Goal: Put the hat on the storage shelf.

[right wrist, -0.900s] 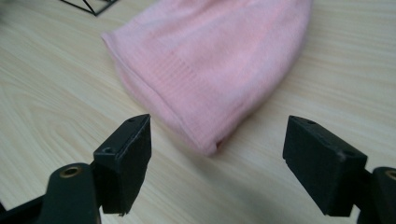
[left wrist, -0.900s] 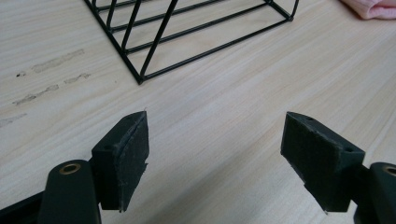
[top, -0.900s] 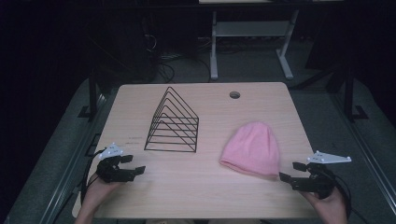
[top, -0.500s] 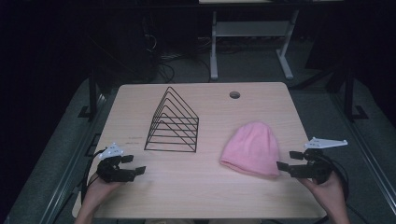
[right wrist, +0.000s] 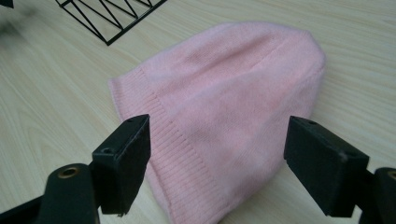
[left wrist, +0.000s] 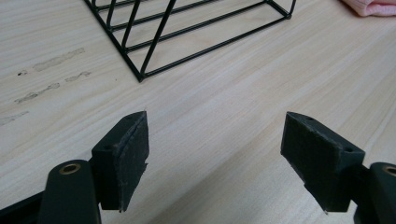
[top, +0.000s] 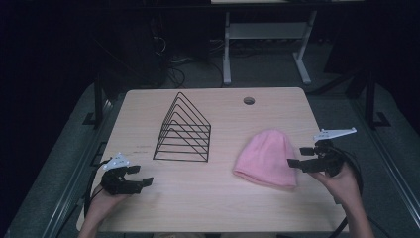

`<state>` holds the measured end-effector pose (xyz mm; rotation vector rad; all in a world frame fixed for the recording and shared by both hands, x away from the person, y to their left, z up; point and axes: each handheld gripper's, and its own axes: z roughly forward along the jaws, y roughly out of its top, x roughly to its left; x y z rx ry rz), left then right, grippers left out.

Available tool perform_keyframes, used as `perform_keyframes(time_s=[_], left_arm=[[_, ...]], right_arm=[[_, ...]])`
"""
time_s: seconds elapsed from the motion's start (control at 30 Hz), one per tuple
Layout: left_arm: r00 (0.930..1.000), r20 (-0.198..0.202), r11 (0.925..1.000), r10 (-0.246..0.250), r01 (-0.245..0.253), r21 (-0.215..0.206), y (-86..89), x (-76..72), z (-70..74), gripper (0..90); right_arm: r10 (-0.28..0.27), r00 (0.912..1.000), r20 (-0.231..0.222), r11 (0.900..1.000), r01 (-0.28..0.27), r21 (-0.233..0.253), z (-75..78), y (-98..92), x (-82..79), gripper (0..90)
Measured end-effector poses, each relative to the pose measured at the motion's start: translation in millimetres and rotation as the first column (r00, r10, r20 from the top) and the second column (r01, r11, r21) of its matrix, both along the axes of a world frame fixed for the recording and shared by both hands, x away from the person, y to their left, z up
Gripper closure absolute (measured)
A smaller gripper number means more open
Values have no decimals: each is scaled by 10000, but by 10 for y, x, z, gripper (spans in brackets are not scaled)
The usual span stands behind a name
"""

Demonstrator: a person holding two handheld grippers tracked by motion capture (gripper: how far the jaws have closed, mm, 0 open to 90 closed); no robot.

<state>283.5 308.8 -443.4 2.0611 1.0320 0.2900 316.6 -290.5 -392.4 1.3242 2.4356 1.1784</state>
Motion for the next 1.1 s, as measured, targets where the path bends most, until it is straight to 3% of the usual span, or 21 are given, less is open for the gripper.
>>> perform_keyframes(time_s=[0.63, 0.93, 1.1], left_arm=[[10000, 10, 10000, 49, -49, -11, 37, -26, -2, 236], [10000, 48, 10000, 53, -52, -20, 49, -21, 9, 236], [10000, 38, 10000, 83, -83, -21, 57, -36, 13, 236]], right_arm=[[351, 9983, -463, 9990, -364, -277, 143, 93, 436, 224], [276, 9984, -497, 9996, -278, -26, 195, 75, 638, 225], [314, 9977, -608, 9993, -325, -183, 180, 98, 782, 225]])
